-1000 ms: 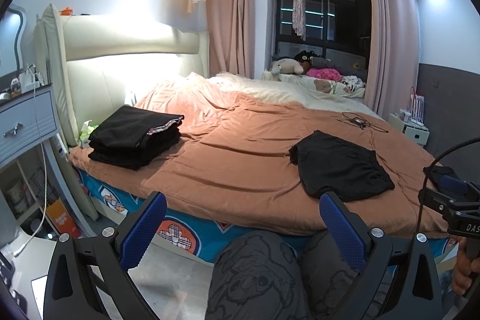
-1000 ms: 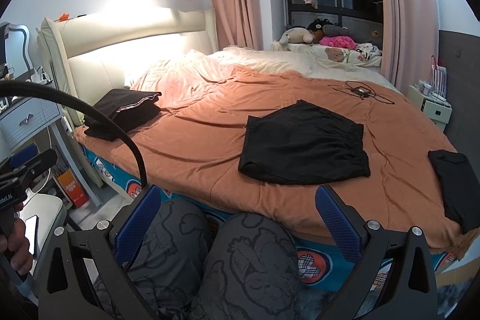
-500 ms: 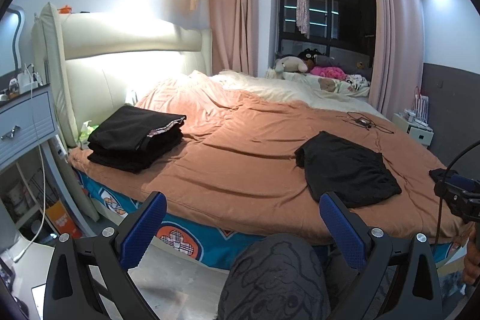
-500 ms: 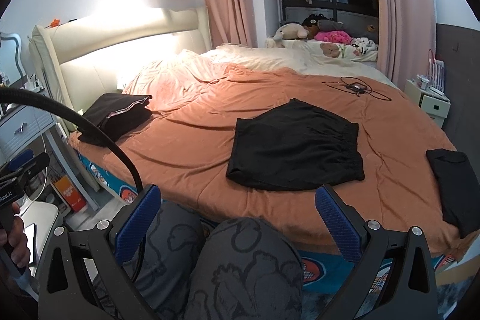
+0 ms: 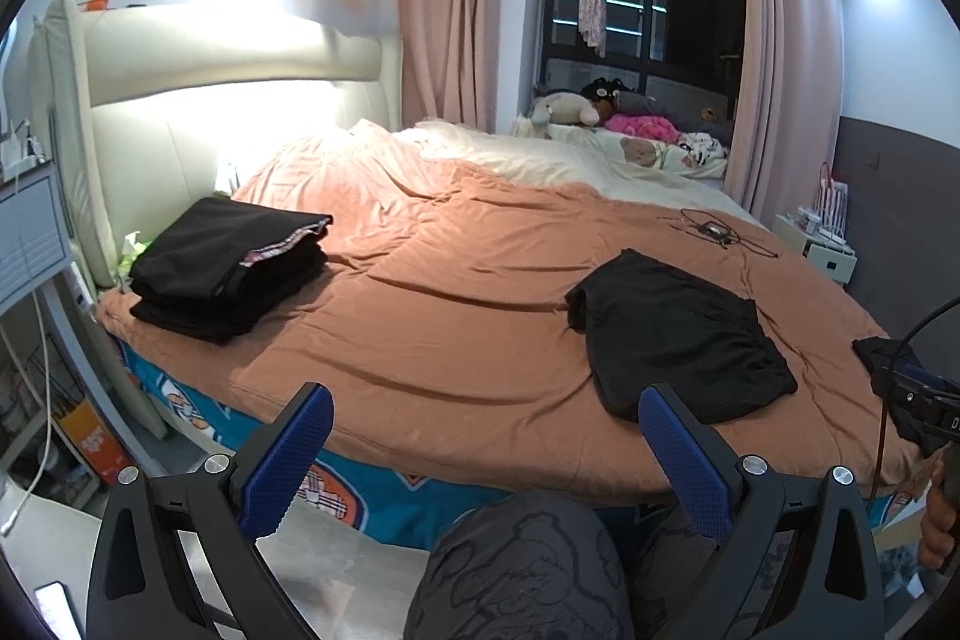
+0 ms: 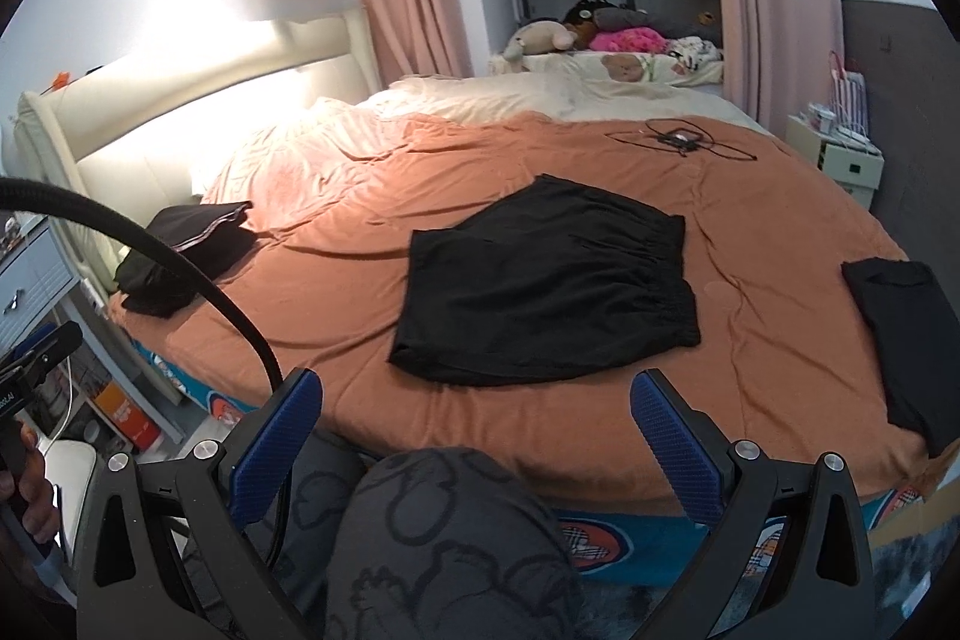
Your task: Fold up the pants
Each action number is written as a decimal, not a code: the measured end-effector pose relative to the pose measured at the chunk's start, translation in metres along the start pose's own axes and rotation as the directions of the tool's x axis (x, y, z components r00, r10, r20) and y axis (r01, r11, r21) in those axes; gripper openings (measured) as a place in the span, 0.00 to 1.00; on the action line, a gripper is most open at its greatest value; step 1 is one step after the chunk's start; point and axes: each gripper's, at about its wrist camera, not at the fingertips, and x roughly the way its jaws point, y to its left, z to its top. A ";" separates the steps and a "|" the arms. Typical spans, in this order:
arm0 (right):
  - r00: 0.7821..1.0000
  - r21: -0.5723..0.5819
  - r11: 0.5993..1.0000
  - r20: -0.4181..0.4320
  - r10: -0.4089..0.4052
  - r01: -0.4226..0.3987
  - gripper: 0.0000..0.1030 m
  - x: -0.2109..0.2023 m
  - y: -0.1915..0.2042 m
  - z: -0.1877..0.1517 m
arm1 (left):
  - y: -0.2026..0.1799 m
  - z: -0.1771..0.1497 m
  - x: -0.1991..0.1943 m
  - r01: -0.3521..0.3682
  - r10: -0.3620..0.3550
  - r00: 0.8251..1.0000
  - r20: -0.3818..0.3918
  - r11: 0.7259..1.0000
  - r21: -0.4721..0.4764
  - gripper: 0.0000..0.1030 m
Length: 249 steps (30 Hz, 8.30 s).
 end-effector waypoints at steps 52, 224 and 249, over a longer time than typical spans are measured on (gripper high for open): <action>0.981 0.294 0.955 -0.196 0.013 0.046 0.91 0.128 -0.111 0.016 | -0.087 -0.038 0.277 0.113 -0.257 0.823 -0.506 0.948 -0.299 0.69; 0.967 0.632 0.775 -0.178 0.184 -0.031 0.60 0.319 -0.192 0.123 | -0.110 0.059 0.516 0.336 -0.264 0.719 -0.643 0.942 -0.011 0.36; 0.959 0.579 0.808 -0.153 0.240 -0.110 0.27 0.308 -0.156 0.122 | -0.047 0.092 0.425 0.363 -0.406 0.734 -0.545 0.912 -0.190 0.07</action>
